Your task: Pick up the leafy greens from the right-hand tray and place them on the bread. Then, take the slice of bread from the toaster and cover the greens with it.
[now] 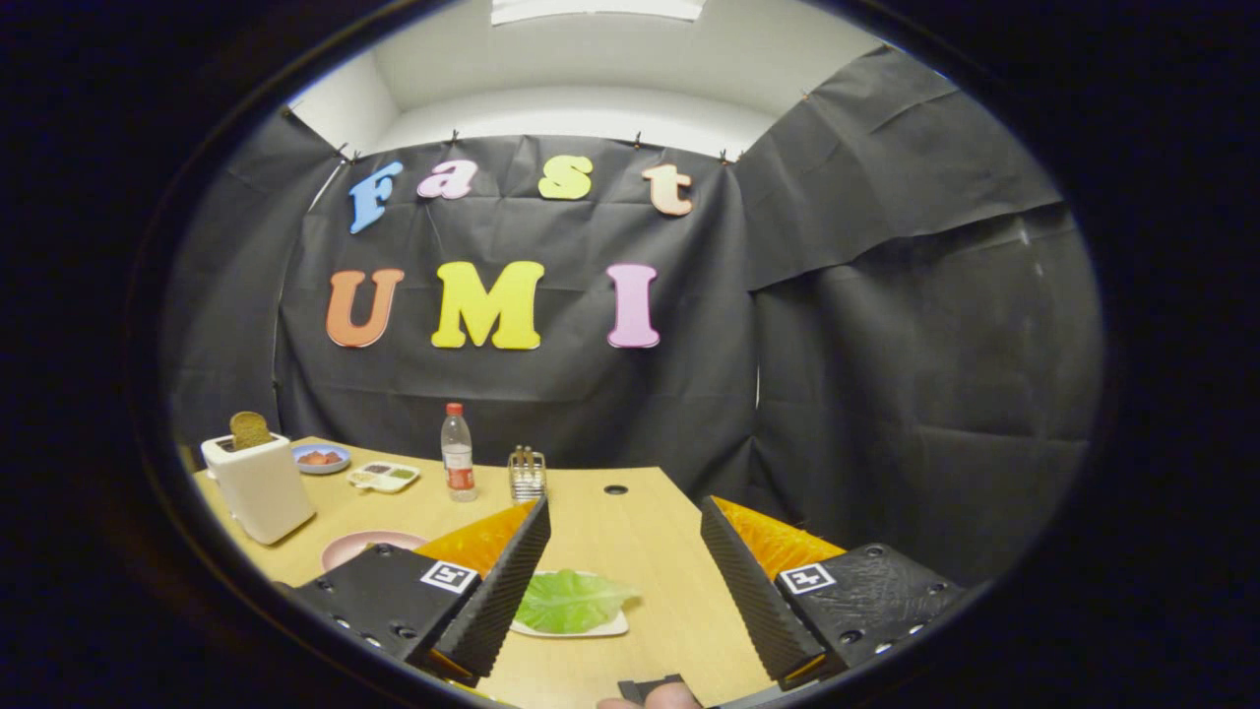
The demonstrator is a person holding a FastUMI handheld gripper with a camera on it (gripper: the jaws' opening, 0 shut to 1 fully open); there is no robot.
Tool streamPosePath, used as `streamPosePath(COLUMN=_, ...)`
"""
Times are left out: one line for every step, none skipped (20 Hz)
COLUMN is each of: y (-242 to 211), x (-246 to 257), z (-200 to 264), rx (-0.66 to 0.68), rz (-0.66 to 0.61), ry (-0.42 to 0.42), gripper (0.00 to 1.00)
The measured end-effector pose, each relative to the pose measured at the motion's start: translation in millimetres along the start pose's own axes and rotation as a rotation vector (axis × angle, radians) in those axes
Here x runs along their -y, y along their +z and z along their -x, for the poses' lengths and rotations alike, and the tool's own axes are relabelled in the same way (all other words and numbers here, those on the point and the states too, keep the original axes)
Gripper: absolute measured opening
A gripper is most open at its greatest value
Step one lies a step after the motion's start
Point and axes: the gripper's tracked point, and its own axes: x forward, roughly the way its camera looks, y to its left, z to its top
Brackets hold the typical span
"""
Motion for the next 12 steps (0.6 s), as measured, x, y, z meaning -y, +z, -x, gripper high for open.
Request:
streamPosePath(y=-3, x=1, z=-3, rx=-0.01, rz=0.001, ry=-0.002, gripper=0.95)
streamPosePath(y=-8, x=1, z=-7, rx=-0.023, rz=0.0, ry=-0.002, gripper=0.95)
streamPosePath(y=-15, x=0, z=-13, rx=-0.041, rz=-0.002, ry=0.004, gripper=0.95)
streamPosePath(y=-24, x=-3, z=-19, rx=-0.07, rz=-0.011, ry=0.018, gripper=0.95)
streamPosePath(y=-33, x=-7, z=-25, rx=-0.106, rz=-0.025, ry=0.044, gripper=0.95)
streamPosePath(y=-44, x=-9, z=-33, rx=-0.144, rz=-0.045, ry=0.065, gripper=0.95)
streamPosePath(y=-54, x=-8, z=-40, rx=-0.181, rz=-0.07, ry=0.071, gripper=0.95)
streamPosePath(y=-64, x=-5, z=-47, rx=-0.217, rz=-0.102, ry=0.074, gripper=0.95)
streamPosePath(y=-73, x=-2, z=-54, rx=-0.252, rz=-0.138, ry=0.076, gripper=0.95)
streamPosePath(y=-84, x=-1, z=-61, rx=-0.289, rz=-0.179, ry=0.076, gripper=0.95)
streamPosePath(y=-96, x=2, z=-67, rx=-0.329, rz=-0.215, ry=0.072, gripper=0.95)
streamPosePath(y=-108, x=3, z=-71, rx=-0.367, rz=-0.245, ry=0.063, gripper=0.95)
